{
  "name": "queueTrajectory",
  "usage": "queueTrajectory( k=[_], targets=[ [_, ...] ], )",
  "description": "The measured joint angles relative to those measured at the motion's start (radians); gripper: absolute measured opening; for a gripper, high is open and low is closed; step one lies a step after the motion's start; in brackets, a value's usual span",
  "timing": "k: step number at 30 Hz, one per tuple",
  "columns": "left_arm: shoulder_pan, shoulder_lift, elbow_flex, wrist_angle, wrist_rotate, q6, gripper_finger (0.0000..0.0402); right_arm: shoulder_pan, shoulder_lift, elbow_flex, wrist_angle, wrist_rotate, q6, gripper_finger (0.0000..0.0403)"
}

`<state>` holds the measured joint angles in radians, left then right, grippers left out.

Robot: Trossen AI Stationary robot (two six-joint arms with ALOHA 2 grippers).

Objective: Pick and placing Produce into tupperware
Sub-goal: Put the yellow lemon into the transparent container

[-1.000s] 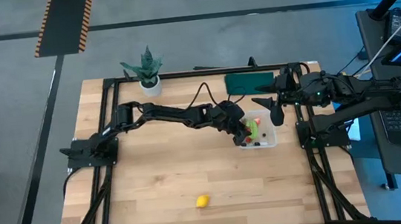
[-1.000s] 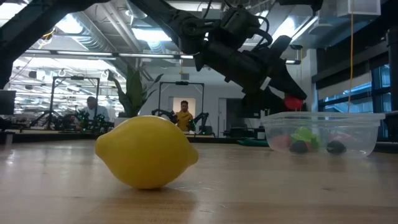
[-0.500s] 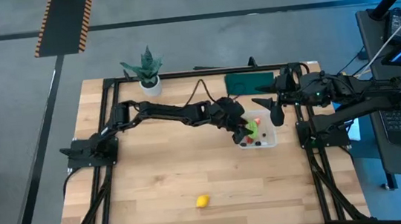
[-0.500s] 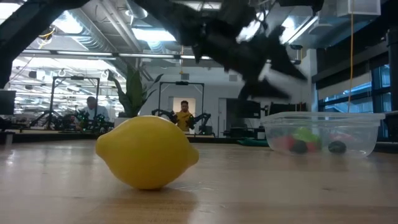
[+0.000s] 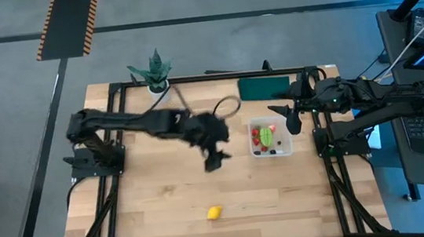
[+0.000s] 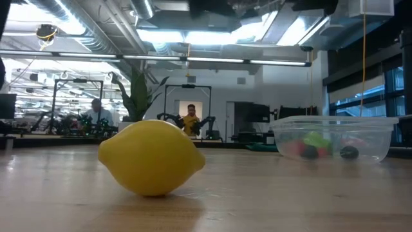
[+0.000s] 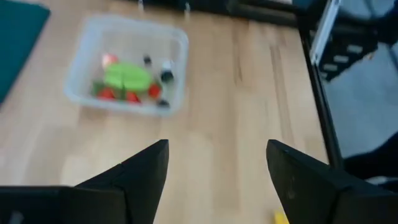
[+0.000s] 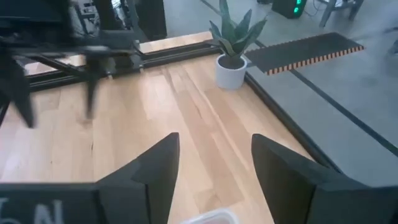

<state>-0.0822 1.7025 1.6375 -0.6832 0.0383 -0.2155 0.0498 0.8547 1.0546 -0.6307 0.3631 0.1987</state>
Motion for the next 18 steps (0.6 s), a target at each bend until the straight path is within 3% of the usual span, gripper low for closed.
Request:
queueTrajectory(
  k=[10,14,18],
  targets=[
    [-0.272,0.03,-0.001,-0.077,-0.157,-0.225,0.0256,0.0,0.0,0.0,0.056,0.001,-0.05,0.0204],
    [-0.318,0.087,-0.002,-0.089,-0.15,-0.323,0.0258,0.0,0.0,0.0,0.058,0.0,-0.047,0.0204],
    [-0.35,0.145,-0.002,-0.093,-0.068,-0.473,0.0254,0.0,0.0,0.0,0.058,0.0,-0.046,0.0204]
  ],
)
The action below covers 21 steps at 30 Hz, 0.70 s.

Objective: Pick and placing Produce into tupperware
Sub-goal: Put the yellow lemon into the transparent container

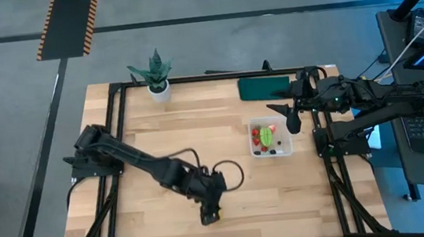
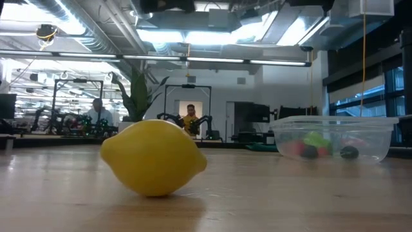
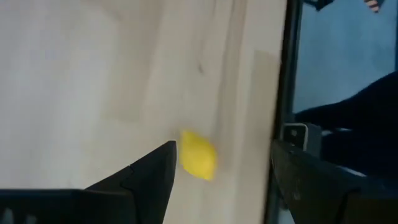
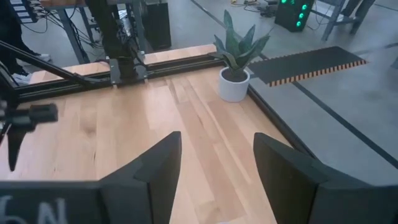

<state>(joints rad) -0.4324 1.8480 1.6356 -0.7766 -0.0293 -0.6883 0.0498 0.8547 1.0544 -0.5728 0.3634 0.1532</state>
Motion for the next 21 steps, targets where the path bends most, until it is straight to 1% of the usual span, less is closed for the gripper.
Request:
queueTrajectory(
  k=[4,9,13,18,21],
  targets=[
    [-0.037,0.052,0.0,0.009,0.036,-0.139,0.0254,0.0,0.0,0.0,0.0,0.0,0.0,0.0204],
    [-0.067,0.091,0.0,0.016,0.059,-0.249,0.0258,0.0,0.0,0.0,0.0,-0.001,-0.001,0.0204],
    [-0.071,0.093,0.0,0.044,0.055,-0.251,0.0259,0.0,0.0,0.0,0.0,-0.001,-0.001,0.0204],
    [-0.071,0.093,0.0,0.048,-0.015,-0.169,0.0259,0.0,0.0,0.0,-0.001,-0.001,-0.001,0.0204],
    [-0.07,0.093,0.0,0.059,-0.034,-0.166,0.0259,0.0,0.0,0.0,-0.009,-0.001,-0.001,0.0204]
  ],
)
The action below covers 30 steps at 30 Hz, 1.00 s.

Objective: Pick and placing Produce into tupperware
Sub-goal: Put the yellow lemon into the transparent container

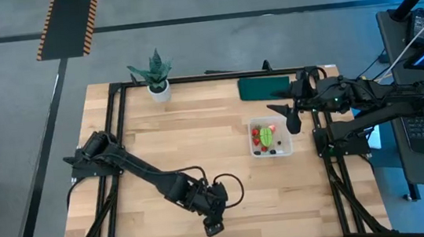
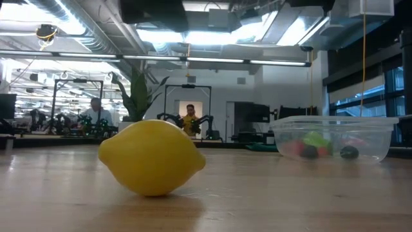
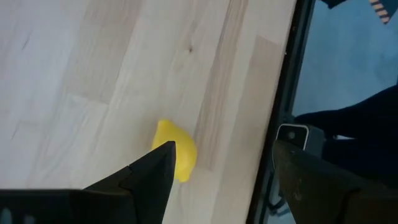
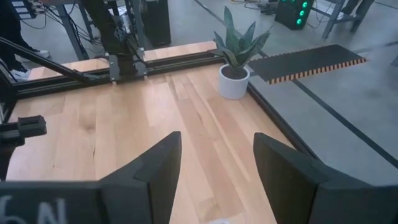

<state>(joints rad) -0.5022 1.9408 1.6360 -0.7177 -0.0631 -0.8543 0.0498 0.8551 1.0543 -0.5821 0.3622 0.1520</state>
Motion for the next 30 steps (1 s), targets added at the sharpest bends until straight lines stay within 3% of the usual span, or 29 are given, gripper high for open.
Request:
queueTrajectory(
  k=[9,18,25,30],
  targets=[
    [-0.006,0.0,0.0,0.014,0.0,-0.054,0.0259,0.0,0.0,0.0,-0.027,0.0,0.006,0.0204],
    [-0.008,0.064,0.002,-0.127,-0.027,-0.057,0.0259,0.0,0.0,0.0,-0.026,-0.001,0.008,0.0204],
    [-0.008,0.154,0.001,-0.008,0.039,-0.063,0.0259,0.0,0.0,0.0,-0.023,-0.001,0.013,0.0204],
    [-0.008,0.205,0.001,-0.011,0.074,-0.086,0.0259,0.0,0.0,0.0,-0.025,-0.001,0.026,0.0204]
  ],
)
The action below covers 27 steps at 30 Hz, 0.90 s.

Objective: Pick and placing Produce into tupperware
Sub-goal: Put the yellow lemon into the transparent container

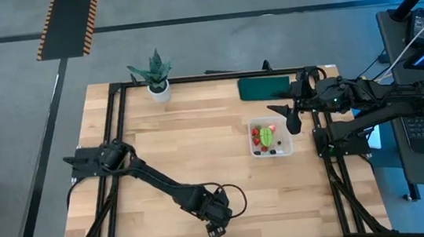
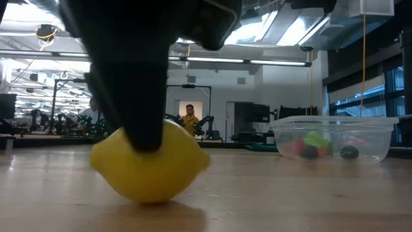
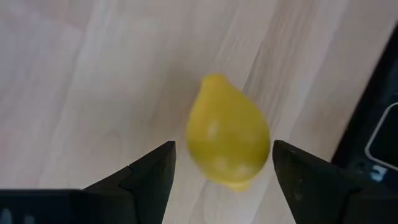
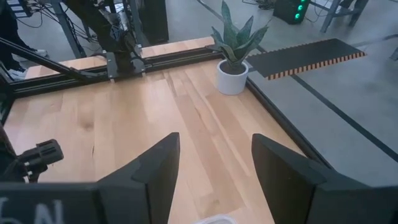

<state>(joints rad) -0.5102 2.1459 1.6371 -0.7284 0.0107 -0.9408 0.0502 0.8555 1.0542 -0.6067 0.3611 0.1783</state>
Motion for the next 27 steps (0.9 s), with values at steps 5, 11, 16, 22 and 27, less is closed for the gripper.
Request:
queueTrajectory(
  k=[5,11,16,22,27],
  targets=[
    [0.004,0.017,0.0,-0.002,0.0,-0.018,0.0259,0.0,0.0,0.0,0.0,0.0,0.0,0.0204],
    [0.017,0.022,-0.001,-0.003,-0.019,-0.021,0.0259,0.0,0.0,0.0,0.0,0.0,0.0,0.0204],
    [0.023,0.022,-0.001,0.004,-0.02,-0.02,0.0259,0.0,0.0,0.0,0.0,0.0,0.0,0.0204],
    [0.022,0.022,-0.001,0.016,-0.02,-0.021,0.0259,0.0,0.0,0.0,0.0,0.0,0.0,0.0204],
    [0.022,0.021,-0.001,0.042,-0.02,-0.026,0.0259,0.0,0.0,0.0,0.0,0.0,0.0,0.0204]
  ],
)
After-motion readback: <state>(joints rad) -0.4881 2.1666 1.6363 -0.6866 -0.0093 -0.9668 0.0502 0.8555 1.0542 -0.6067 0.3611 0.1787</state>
